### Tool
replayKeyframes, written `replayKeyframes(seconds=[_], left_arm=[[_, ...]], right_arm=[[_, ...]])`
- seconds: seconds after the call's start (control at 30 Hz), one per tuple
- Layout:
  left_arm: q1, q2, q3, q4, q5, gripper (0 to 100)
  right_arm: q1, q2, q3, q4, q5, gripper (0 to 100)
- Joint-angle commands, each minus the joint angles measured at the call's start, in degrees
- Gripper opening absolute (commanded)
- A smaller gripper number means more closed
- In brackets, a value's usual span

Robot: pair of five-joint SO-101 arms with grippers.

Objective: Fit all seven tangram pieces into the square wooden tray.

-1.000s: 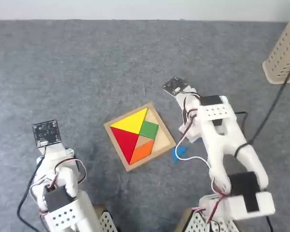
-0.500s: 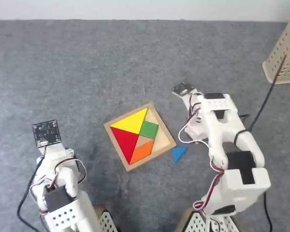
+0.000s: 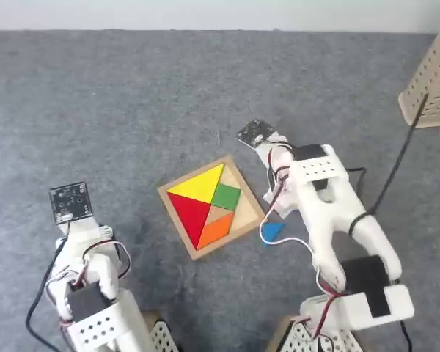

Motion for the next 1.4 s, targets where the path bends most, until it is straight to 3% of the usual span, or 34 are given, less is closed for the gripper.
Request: replayKeyframes(seconds=[0.0,0.5,0.73,1.2,1.37], left_arm=[[0.3,-0.4,-0.6,0.4,0.8,1],[0.3,-0.4,-0.6,0.4,0.8,1],[0.3,-0.4,-0.6,0.4,0.8,1],[0.3,-0.4,-0.6,0.4,0.8,1],[0.3,-0.4,-0.6,0.4,0.8,1]], right_arm=[[1.7,3.6,-1.8,-1.4,-0.4,27.9],[9.3,20.4,-16.6,3.6,-0.9,23.9],[9.6,20.4,-16.5,3.2,-2.2,24.5],[9.1,16.5,-15.9,2.9,-5.8,0.8],[9.1,8.4,-13.2,5.4,-12.7,6.0]])
